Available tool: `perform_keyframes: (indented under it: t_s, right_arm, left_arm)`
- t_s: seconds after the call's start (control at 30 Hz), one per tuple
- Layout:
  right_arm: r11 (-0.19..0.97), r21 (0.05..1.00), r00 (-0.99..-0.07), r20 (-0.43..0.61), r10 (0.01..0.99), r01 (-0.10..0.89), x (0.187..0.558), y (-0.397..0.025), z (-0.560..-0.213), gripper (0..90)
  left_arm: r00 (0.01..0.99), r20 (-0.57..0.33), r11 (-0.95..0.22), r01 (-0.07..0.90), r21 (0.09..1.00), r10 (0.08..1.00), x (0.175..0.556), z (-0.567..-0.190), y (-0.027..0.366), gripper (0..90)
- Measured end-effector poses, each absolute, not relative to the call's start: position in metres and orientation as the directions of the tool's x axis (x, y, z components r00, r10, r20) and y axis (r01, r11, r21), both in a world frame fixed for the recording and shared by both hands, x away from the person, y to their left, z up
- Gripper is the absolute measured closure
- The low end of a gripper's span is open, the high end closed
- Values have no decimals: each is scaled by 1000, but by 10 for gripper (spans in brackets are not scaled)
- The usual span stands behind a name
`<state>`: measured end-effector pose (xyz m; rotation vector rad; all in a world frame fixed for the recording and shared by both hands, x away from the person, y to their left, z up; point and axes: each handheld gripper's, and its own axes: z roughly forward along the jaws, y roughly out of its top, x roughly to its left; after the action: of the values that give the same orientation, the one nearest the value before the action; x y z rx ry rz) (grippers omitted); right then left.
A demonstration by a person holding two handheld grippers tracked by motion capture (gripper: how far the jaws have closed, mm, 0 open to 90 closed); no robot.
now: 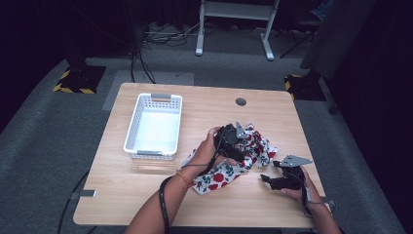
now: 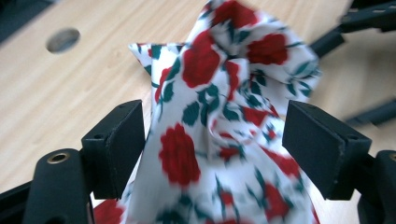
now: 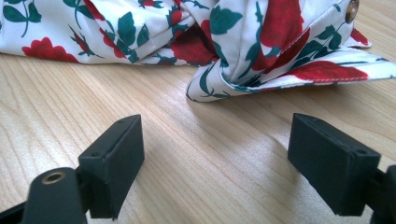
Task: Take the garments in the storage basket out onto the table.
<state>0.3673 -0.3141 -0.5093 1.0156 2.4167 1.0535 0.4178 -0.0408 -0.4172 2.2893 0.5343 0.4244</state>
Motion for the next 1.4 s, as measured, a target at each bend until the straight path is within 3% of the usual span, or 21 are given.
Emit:
perform_keyframes:
  t_s: [0.2, 0.33, 0.43, 0.5, 0.83, 1.17, 1.27, 1.4]
  right_arm:
    - [475, 734, -697, -4, 717, 485, 367, -314, -509, 187]
    - [475, 733, -695, -5, 719, 487, 367, -314, -509, 187]
    - [473, 733, -693, -4, 721, 488, 368, -314, -509, 187]
    - [472, 734, -691, -4, 723, 489, 368, -314, -509, 187]
    - [468, 734, -686, -4, 728, 493, 368, -313, -509, 186]
    - [468, 734, -682, -10, 732, 492, 367, -313, -509, 186]
    - [473, 735, -675, -29, 737, 485, 365, -311, -507, 245]
    - [480, 749, -675, -59, 736, 457, 361, -305, -499, 257]
  left_arm:
    - [853, 194, -676, 225, 702, 485, 397, -419, -4, 217]
    - [837, 183, -678, 268, 685, 516, 389, -440, 21, 232]
    - [810, 227, -707, 291, 645, 541, 384, -458, 31, 252]
    - [821, 199, -704, 303, 642, 535, 382, -467, 36, 255]
    - [843, 183, -730, 306, 611, 506, 370, -490, 48, 256]
    - [832, 137, -676, 328, 661, 537, 363, -496, 53, 274]
    - [822, 144, -665, 329, 670, 551, 359, -498, 53, 276]
    - [822, 133, -654, 331, 680, 554, 355, -499, 52, 281]
